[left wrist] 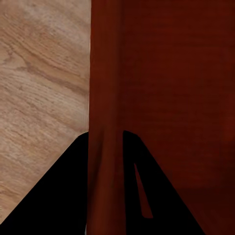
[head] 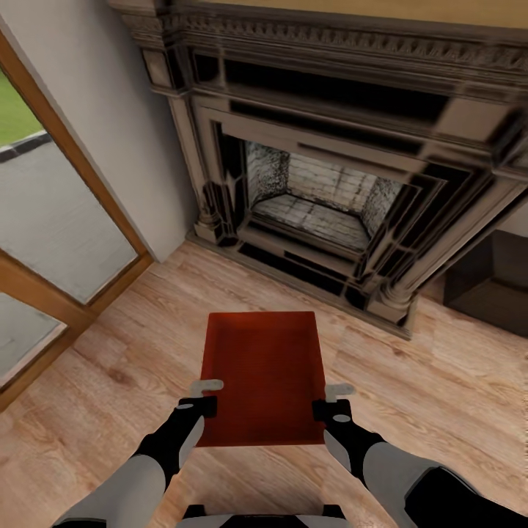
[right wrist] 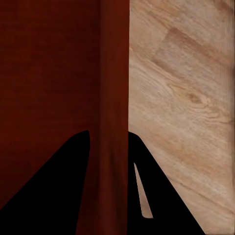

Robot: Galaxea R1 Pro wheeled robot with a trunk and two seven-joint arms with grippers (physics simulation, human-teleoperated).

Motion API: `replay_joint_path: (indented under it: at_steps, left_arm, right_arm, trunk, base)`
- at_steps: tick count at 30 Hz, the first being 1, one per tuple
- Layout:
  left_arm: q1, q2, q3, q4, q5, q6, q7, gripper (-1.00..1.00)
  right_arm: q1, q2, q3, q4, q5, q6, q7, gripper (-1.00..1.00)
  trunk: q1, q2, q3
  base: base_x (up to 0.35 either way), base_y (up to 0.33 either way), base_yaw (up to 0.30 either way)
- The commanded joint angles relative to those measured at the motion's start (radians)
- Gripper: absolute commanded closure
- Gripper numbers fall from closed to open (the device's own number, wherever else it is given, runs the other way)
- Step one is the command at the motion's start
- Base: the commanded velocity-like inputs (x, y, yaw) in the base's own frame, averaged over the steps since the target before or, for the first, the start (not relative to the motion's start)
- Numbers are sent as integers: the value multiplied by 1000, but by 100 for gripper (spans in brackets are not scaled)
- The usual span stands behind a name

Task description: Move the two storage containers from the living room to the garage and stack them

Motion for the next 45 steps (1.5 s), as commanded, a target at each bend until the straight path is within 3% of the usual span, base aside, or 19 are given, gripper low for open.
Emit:
replay_joint_path:
  at_steps: [1, 28, 35, 45]
  left_arm:
    - [1, -2, 5, 1, -5, 8, 73, 100]
    - [1, 1, 6, 7, -4, 1, 69, 100]
    - [1, 19, 5, 9, -2, 1, 69, 100]
    - [1, 20, 2, 7, -4, 4, 76, 100]
  right_arm:
    - [-1, 1, -14, -34, 1, -58, -60, 100]
    - [-1, 0, -14, -34, 2, -59, -60, 100]
    - [-1, 1, -13, -34, 3, -59, -61, 100]
    - [-1, 1, -14, -34, 3, -59, -61, 100]
  trunk:
    - [0, -1, -1]
    - [0, -1, -1]
    - [0, -1, -1]
    - [0, -1, -1]
  base:
    - [0, 0, -282]
    - [0, 0, -282]
    - [0, 0, -282]
    - [0, 0, -282]
